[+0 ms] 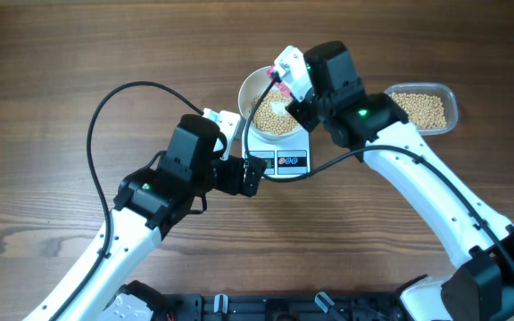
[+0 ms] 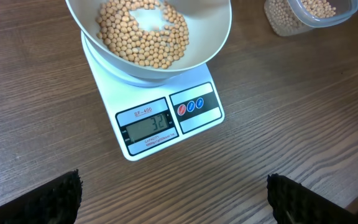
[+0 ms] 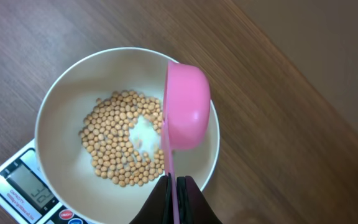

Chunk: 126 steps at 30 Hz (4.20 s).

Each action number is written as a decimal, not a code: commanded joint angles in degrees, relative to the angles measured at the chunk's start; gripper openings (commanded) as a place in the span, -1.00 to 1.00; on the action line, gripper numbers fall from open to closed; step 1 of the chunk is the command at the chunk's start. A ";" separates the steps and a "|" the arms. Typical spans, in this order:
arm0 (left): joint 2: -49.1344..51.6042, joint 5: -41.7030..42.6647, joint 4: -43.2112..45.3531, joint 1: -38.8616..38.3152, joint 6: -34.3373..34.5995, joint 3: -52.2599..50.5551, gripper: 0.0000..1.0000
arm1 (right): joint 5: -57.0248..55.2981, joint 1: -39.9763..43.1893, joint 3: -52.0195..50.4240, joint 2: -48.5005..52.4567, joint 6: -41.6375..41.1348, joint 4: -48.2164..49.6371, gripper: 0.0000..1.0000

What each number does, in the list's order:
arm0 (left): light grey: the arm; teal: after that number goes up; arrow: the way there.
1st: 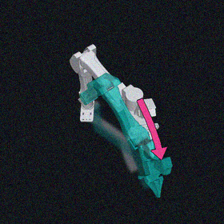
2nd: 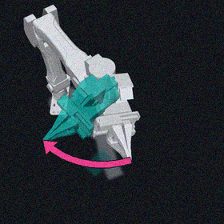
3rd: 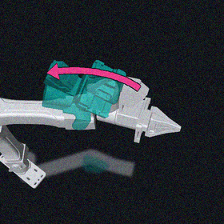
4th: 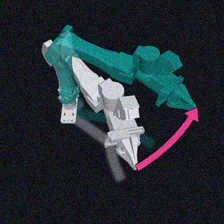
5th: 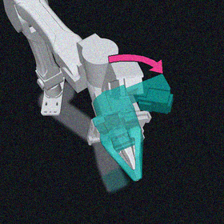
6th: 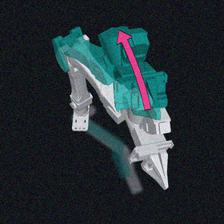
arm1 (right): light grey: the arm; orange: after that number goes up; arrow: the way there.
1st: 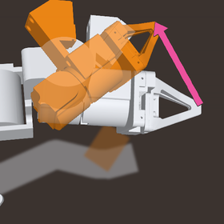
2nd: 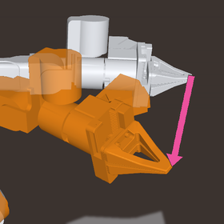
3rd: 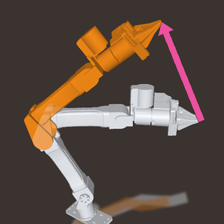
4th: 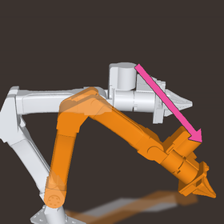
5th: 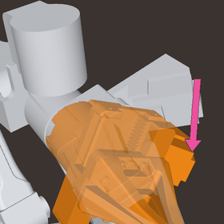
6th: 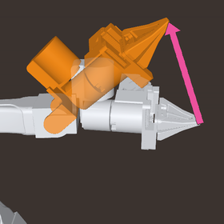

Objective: Scoop item into bowl and weigh 150g on scale
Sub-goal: 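Tilt the pink scoop to pour soybeans into the white bowl, then lift the emptied scoop up and right toward the soybean tub, then hold the pink scoop above the soybean tub with the right gripper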

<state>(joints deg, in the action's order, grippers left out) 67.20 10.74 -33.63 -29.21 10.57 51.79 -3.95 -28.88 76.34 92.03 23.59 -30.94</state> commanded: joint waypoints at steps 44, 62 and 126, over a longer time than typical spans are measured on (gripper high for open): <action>0.09 -0.33 0.00 -0.24 -1.11 -0.07 1.00 | -9.33 -4.55 1.22 -2.60 4.00 0.26 -0.92; 0.09 -0.33 0.00 -0.24 -1.11 -0.07 1.00 | -1.62 -2.10 1.25 -4.31 -21.88 -4.55 -0.91; 0.09 -0.33 0.00 -0.24 -1.11 -0.07 1.00 | -5.05 33.83 -0.61 3.34 -19.30 -18.99 -0.79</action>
<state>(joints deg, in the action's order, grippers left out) 67.20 10.74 -33.63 -29.21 10.57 51.79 -7.99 4.93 76.20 94.52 5.19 -49.34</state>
